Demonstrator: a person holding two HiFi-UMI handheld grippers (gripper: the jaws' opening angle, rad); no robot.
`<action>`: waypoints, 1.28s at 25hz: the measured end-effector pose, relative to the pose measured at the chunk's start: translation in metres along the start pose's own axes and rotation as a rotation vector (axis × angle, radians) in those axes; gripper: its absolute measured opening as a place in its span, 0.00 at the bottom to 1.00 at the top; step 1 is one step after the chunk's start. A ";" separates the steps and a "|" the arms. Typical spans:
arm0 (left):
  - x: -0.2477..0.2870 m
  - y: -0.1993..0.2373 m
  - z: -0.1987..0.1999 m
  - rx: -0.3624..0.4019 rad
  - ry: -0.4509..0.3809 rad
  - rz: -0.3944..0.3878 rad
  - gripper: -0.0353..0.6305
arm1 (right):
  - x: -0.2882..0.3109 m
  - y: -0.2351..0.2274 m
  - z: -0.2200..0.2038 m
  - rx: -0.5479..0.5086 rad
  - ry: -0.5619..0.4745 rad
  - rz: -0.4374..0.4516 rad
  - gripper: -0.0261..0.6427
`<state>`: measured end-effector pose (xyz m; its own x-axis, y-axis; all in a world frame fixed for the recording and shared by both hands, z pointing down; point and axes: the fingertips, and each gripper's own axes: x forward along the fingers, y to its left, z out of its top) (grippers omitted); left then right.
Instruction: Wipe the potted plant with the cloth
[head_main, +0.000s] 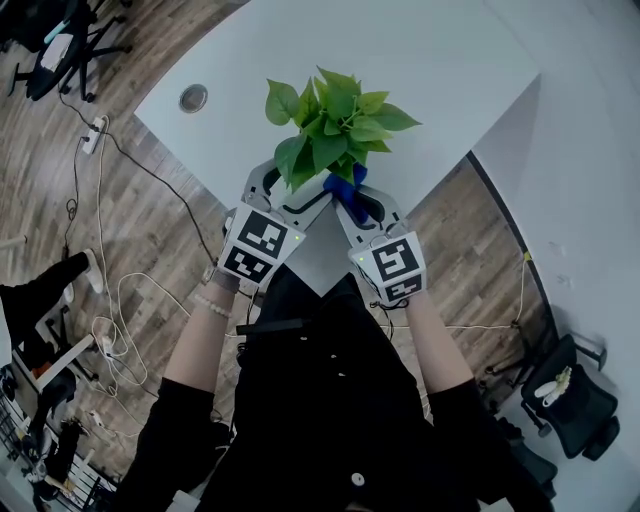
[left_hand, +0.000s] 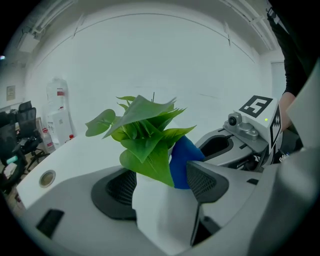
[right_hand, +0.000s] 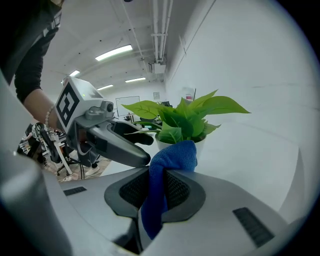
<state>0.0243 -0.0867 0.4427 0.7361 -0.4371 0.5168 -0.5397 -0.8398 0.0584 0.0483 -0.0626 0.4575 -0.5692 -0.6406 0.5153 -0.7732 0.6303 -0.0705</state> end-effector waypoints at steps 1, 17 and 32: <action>-0.004 -0.001 -0.001 -0.004 0.000 0.009 0.52 | -0.003 0.001 0.001 0.001 -0.001 -0.002 0.17; -0.068 0.009 0.026 0.009 -0.056 0.210 0.11 | -0.068 -0.003 0.042 -0.050 -0.065 -0.124 0.17; -0.120 -0.015 0.102 0.057 -0.211 0.273 0.08 | -0.128 0.004 0.123 -0.119 -0.264 -0.164 0.17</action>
<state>-0.0141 -0.0540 0.2924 0.6392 -0.6999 0.3187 -0.7091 -0.6968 -0.1081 0.0833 -0.0319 0.2862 -0.5048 -0.8194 0.2716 -0.8311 0.5464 0.1035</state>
